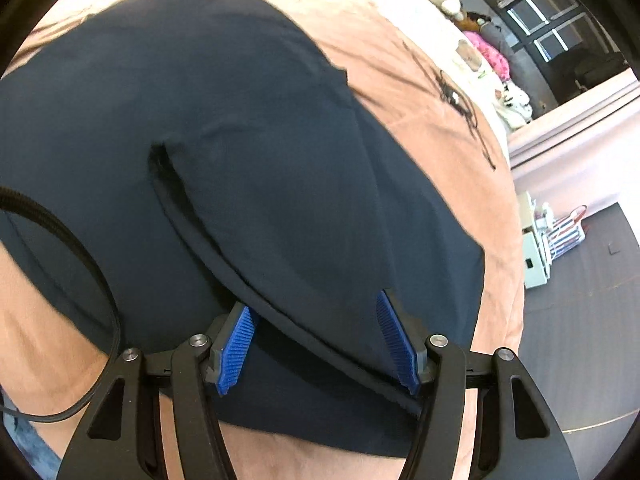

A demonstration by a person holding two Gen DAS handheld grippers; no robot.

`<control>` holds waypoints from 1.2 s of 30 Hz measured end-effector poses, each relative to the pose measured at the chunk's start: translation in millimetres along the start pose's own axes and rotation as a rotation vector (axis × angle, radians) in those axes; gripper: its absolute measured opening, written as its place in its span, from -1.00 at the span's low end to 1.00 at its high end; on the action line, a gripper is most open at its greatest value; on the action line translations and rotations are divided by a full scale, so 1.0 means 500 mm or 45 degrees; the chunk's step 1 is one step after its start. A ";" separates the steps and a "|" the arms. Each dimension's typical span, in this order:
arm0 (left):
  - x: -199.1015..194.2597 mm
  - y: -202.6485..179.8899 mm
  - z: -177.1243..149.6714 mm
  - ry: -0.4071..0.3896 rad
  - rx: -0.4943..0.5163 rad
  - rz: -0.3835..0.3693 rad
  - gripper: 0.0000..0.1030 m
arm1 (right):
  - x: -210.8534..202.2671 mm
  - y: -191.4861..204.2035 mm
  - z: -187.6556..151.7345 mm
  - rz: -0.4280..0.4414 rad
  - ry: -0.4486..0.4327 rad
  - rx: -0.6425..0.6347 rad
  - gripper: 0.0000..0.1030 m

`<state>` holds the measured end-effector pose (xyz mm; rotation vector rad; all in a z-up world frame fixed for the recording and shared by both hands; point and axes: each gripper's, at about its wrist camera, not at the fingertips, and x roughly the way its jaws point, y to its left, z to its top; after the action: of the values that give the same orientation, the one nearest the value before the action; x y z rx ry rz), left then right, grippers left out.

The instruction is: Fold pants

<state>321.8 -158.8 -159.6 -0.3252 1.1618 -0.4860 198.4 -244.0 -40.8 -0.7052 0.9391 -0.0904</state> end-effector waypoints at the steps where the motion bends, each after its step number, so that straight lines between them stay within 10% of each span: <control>1: 0.010 -0.007 -0.001 0.015 -0.001 -0.001 0.04 | -0.006 0.005 0.003 0.010 -0.017 0.006 0.15; 9: 0.047 -0.008 -0.003 0.097 -0.153 -0.160 0.02 | -0.047 -0.005 -0.022 0.110 -0.077 0.138 -0.81; 22: 0.088 -0.014 -0.017 0.146 -0.209 -0.179 -0.50 | -0.069 -0.236 -0.128 0.185 -0.207 0.749 -0.90; 36: 0.092 -0.024 -0.010 0.140 -0.159 -0.159 -0.50 | 0.099 -0.381 -0.233 0.448 0.016 1.468 -0.85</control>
<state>329.0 -193.2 -192.2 -0.4857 1.2865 -0.5468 181.7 -469.9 -8.2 0.5239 0.8399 -0.2915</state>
